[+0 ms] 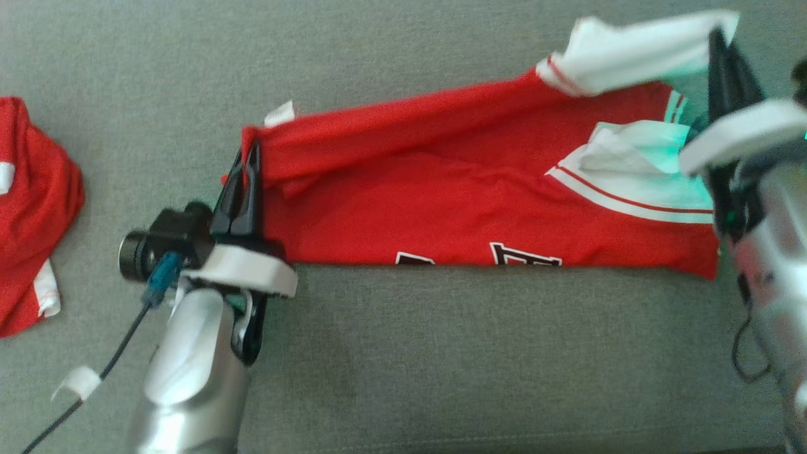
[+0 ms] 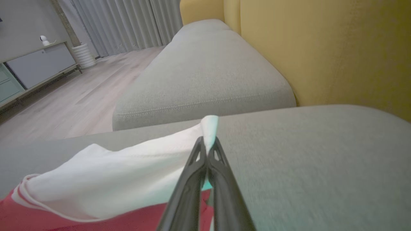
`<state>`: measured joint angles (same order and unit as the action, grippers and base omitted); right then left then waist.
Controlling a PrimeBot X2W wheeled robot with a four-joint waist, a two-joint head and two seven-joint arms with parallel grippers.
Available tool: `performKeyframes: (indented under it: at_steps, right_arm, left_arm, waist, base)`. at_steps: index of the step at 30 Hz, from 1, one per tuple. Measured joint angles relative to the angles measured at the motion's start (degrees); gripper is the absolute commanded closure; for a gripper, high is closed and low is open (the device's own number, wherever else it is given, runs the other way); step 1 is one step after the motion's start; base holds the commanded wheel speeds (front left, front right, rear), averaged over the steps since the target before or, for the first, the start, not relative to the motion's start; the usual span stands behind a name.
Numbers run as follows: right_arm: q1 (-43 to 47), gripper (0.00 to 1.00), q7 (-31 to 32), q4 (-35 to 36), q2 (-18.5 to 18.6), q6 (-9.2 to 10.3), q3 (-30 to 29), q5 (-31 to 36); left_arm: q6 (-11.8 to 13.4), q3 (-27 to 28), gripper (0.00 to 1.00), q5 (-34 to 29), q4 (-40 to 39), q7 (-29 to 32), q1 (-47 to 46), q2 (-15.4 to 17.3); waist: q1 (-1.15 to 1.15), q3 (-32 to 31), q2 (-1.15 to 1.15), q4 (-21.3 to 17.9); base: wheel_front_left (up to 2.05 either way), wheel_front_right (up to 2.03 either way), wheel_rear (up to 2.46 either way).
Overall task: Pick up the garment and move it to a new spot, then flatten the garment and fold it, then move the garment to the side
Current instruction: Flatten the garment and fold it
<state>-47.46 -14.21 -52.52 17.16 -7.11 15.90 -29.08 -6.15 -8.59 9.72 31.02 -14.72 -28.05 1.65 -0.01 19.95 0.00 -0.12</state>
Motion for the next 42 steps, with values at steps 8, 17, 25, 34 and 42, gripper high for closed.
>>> performKeyframes:
  at_steps: [8, 17, 25, 34, 42]
  right_arm:
    - [15.09, 1.0, 0.0, 6.39, -0.66, 0.0, -1.47, -3.31]
    - [19.0, 0.0, -0.01, 8.38, -3.86, 0.0, -6.37, -4.01]
    - [24.94, 0.0, -0.04, 17.94, -6.45, 0.0, -14.71, 5.33]
    - [36.02, 0.0, -0.14, 22.99, -12.7, 0.0, -19.91, 18.27]
    - [38.66, 0.0, -0.14, 22.42, -13.86, 0.0, -21.49, 19.59]
  left_arm:
    - [-0.25, 2.83, 0.81, -1.55, -0.78, 0.01, 5.28, -0.04]
    - [3.88, 4.04, 0.0, 0.76, -2.49, 0.01, 10.8, 0.07]
    - [9.32, 5.23, 0.0, 1.25, -8.68, 0.01, 18.92, 0.18]
    - [12.32, 5.12, 0.0, 1.19, -11.37, 0.01, 27.41, 0.38]
    - [12.79, 5.04, 0.0, 0.73, -11.41, 0.01, 30.79, 0.51]
  waist:
    - [0.0, -2.72, 0.0, -0.77]
    - [0.0, -6.05, 0.0, -1.04]
    - [0.0, -10.53, 0.0, -0.94]
    - [-0.01, -16.97, 0.0, -0.29]
    - [0.01, -19.12, 0.0, -0.02]
  base:
    - [0.0, 0.0, 0.0]
    - [0.0, 0.0, 0.0]
    - [0.0, 0.0, 0.0]
    - [0.0, 0.0, 0.0]
    - [0.0, 0.0, 0.0]
